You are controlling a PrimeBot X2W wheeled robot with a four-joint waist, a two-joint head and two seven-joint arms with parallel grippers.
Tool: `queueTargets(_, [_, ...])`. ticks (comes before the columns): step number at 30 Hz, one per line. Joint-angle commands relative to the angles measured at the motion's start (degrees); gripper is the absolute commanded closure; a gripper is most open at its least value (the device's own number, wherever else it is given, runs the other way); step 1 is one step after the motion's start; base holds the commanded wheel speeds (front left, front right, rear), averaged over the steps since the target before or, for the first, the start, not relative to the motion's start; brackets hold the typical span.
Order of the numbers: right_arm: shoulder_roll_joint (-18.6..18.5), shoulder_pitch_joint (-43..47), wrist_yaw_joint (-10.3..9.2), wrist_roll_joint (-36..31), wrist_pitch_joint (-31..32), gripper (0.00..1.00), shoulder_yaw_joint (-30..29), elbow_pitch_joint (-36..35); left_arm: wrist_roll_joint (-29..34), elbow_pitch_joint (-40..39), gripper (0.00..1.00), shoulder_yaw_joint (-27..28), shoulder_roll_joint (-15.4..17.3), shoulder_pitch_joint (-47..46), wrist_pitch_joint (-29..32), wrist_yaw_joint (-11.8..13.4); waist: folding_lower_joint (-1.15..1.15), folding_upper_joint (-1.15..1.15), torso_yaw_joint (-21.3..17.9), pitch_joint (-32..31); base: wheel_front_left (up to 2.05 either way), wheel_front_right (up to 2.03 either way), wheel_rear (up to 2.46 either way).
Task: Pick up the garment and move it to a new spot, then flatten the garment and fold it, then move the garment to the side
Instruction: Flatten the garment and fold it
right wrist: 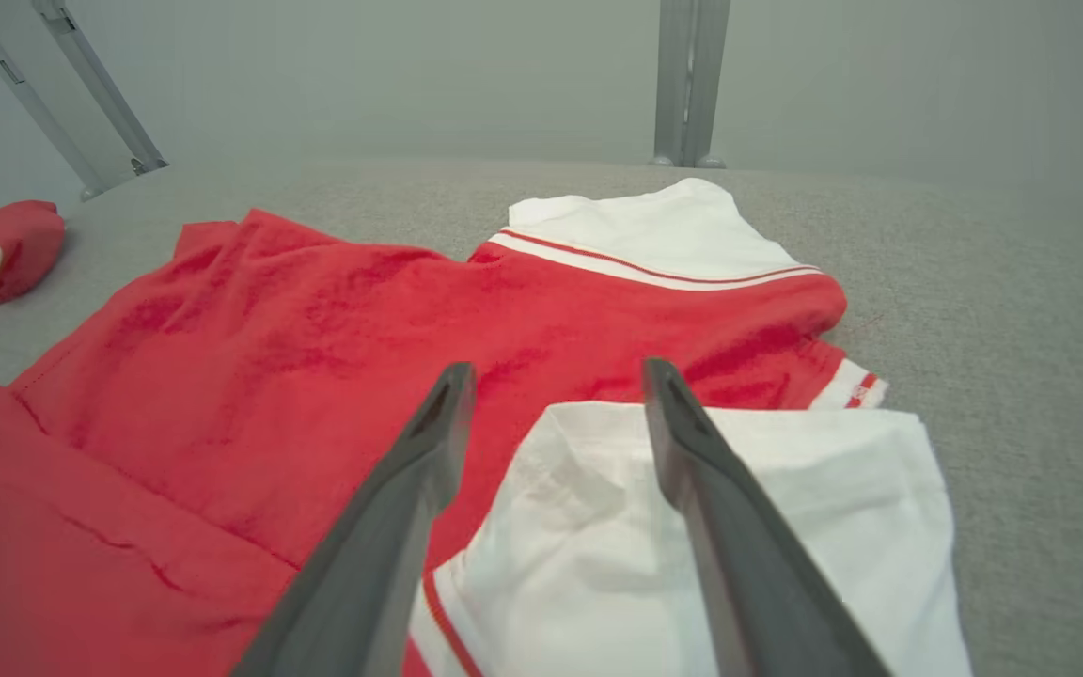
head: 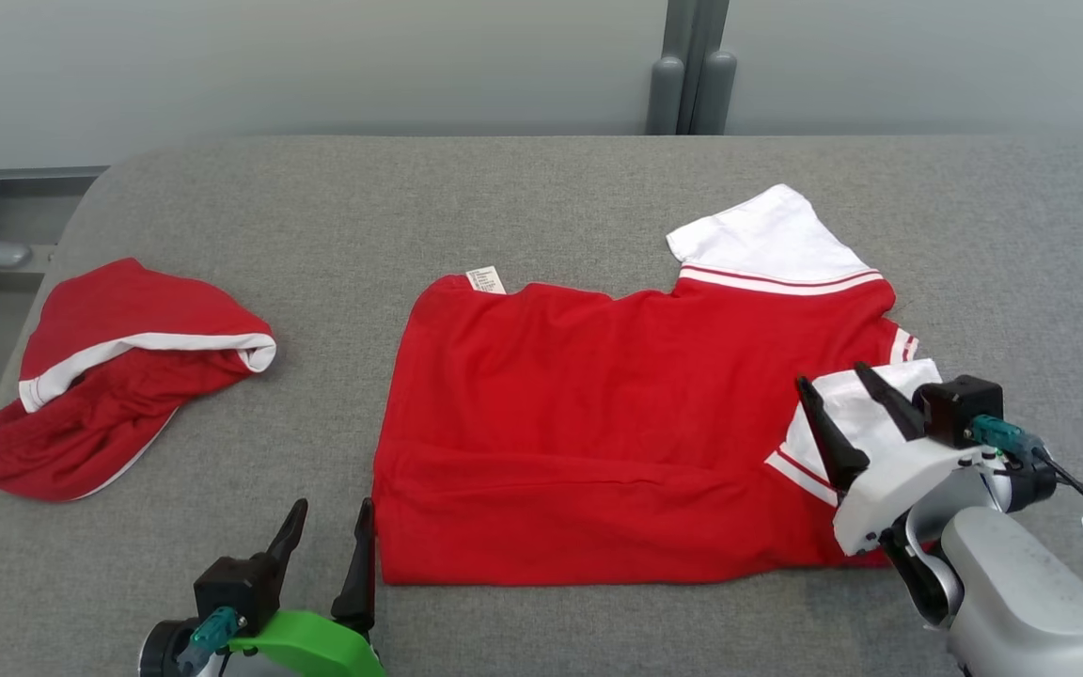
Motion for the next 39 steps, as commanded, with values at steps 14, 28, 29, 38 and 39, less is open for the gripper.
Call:
queueTargets(14, [-0.4,14.5,-0.09,-4.0,-0.2,0.00,-15.7,-8.3,-0.7,-1.7,0.00,1.0,0.1,1.4,0.1,0.8,0.00,0.00,-1.7,-1.0,0.00,0.00,0.00])
queueTargets(28, [0.6,17.7,-0.07,-4.6,-0.2,0.00,-18.9,-6.6,0.2,-2.3,0.00,0.2,0.1,0.5,0.1,0.4,0.00,0.00,-2.6,0.6,0.00,0.00,0.00])
queueTargets(29, [0.6,17.4,-0.07,-4.8,-0.2,0.00,-19.3,-6.2,0.3,-2.3,0.00,0.1,0.1,0.4,0.1,0.4,0.00,0.00,-2.4,0.8,0.00,0.00,0.00])
queueTargets(38, [2.4,15.4,-0.07,-4.5,-0.2,0.00,-20.2,-0.1,1.4,-2.0,0.00,0.5,0.1,-0.3,0.1,0.1,0.00,0.00,-0.4,2.0,0.00,0.00,0.00])
queueTargets(39, [2.3,15.3,-0.08,-4.2,-0.2,0.00,-19.9,0.6,1.6,-1.9,0.00,0.5,0.1,-0.4,0.1,0.1,0.00,0.00,-0.3,2.1,0.00,0.00,0.00])
